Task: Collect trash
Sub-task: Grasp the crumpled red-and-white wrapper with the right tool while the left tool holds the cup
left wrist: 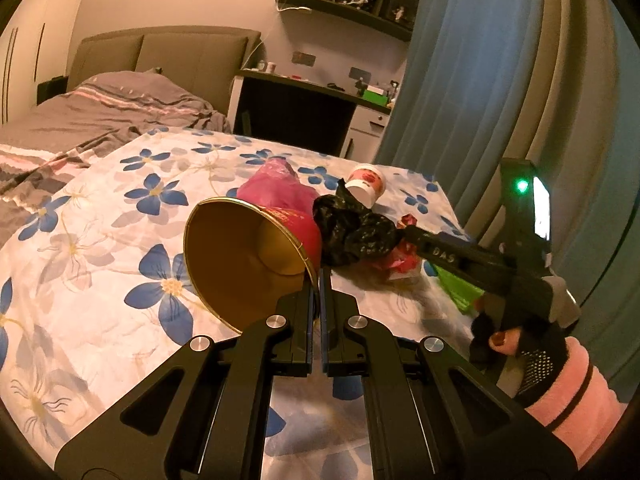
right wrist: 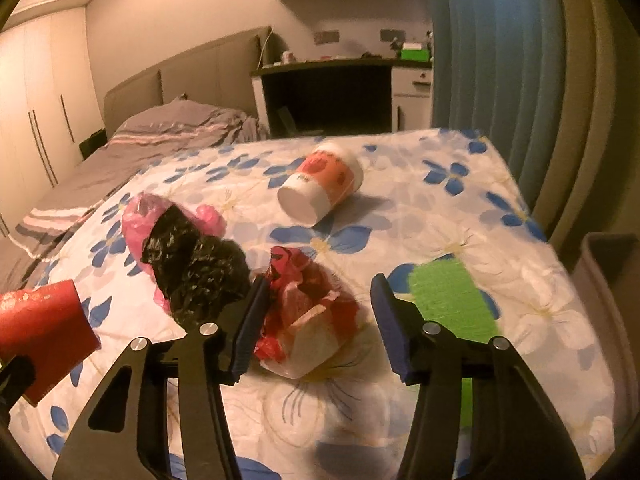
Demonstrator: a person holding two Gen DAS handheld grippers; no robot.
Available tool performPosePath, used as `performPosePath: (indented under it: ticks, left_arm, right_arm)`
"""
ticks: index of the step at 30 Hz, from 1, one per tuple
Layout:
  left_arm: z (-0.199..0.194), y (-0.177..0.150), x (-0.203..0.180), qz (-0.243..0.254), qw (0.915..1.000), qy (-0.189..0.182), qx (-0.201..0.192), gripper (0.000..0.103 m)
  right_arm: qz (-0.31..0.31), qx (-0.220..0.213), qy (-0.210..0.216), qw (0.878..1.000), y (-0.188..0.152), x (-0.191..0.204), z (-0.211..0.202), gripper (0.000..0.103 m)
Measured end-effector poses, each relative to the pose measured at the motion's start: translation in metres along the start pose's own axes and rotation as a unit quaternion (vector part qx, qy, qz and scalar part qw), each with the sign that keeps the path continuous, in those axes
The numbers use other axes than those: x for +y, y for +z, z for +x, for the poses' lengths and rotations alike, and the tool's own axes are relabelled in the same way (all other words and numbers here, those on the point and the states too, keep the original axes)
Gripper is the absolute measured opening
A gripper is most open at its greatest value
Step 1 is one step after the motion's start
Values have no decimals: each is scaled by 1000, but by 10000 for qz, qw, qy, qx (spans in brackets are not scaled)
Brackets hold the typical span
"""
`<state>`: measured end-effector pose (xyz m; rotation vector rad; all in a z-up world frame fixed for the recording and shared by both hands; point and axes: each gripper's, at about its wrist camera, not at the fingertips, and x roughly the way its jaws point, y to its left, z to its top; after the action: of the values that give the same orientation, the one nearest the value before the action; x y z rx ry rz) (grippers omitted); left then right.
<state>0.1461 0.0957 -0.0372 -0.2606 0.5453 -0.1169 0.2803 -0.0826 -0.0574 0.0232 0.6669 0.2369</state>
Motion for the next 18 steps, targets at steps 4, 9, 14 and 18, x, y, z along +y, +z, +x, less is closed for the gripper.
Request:
performPosePath:
  ticks: [4,9,14,18]
  left_arm:
    - [1,0,1,-3,10000,1,11,2]
    - [1,1,0,19,10000,26,-4,2]
    - [-3,1,-3,13,10000,45,-49,2]
    - [-9,1,-12,83,9999,8,-111,2]
  right_arm:
    - [-77,50,123,9999,-3,2,1,31]
    - [-87,-77,145,9998,-3,-1,-13,11]
    - [106,-444,124,9989,-4,-17,-48,11]
    - [167,-798,130,9966,-6,-28,-85,11]
